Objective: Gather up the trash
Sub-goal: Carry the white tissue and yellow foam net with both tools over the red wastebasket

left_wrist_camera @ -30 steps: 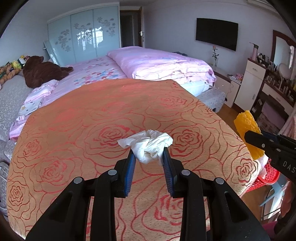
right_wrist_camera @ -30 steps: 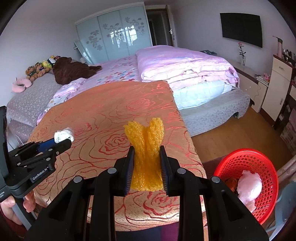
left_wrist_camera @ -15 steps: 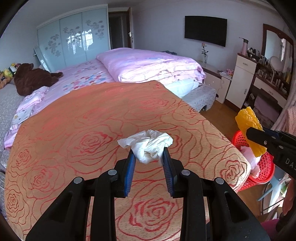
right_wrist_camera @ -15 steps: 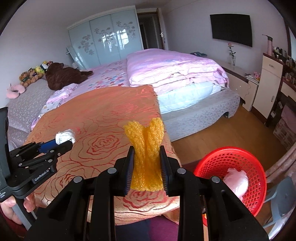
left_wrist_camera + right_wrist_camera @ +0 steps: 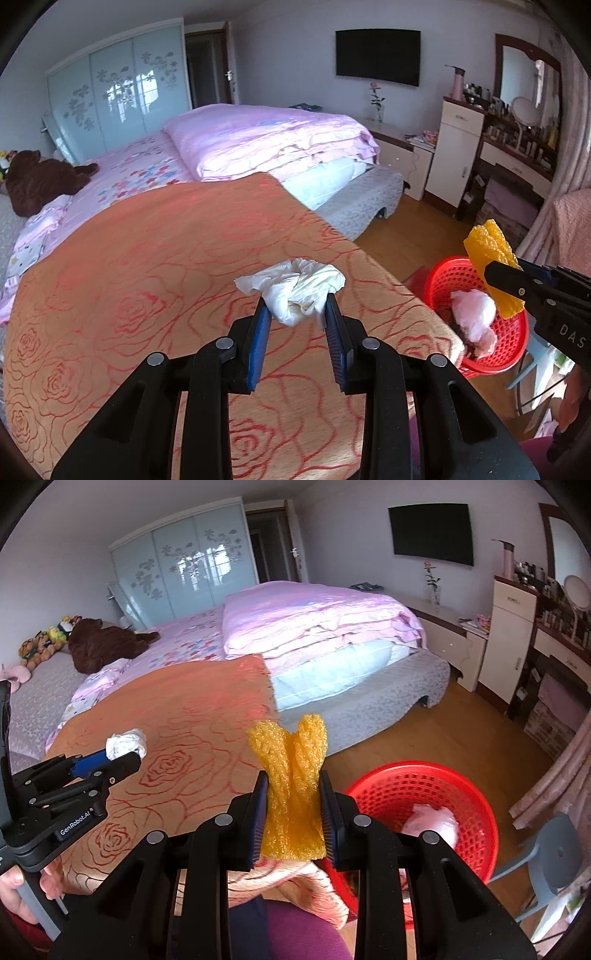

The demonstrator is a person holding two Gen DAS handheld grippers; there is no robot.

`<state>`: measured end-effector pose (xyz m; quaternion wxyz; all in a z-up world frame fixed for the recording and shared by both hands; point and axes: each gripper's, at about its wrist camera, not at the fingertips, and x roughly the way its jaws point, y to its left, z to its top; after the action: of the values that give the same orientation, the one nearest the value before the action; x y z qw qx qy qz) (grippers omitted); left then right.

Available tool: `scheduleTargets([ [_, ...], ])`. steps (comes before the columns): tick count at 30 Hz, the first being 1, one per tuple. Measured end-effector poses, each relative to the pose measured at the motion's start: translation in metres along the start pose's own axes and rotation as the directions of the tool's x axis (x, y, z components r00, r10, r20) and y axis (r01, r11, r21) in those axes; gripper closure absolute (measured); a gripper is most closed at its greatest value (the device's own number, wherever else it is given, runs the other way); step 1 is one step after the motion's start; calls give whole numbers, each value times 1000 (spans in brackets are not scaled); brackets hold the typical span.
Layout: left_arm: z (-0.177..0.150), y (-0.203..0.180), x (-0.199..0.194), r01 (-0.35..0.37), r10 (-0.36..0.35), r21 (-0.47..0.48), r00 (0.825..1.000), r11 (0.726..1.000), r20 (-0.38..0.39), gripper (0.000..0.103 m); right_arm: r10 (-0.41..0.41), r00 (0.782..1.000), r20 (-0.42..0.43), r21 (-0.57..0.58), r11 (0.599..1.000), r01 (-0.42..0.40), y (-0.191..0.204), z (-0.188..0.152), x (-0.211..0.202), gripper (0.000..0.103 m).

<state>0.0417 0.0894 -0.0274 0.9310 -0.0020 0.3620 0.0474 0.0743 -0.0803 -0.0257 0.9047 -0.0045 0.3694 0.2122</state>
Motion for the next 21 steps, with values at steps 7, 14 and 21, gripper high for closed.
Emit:
scheduleTargets([
  [7,8,-27,4,36,-36,45,999,998,-1,75,-57,998,6,48,997,56,-30,-7,-8,77],
  [14,13,-51,5,62,-62,80,998,995,-5,75,-110,994,6,96,989,108,-59,-16,-17,77],
  [21,16,-75,15,100,-98,106,995,989,-32,75,-149,989,2,154,977,147,-85,-22,-25,77],
])
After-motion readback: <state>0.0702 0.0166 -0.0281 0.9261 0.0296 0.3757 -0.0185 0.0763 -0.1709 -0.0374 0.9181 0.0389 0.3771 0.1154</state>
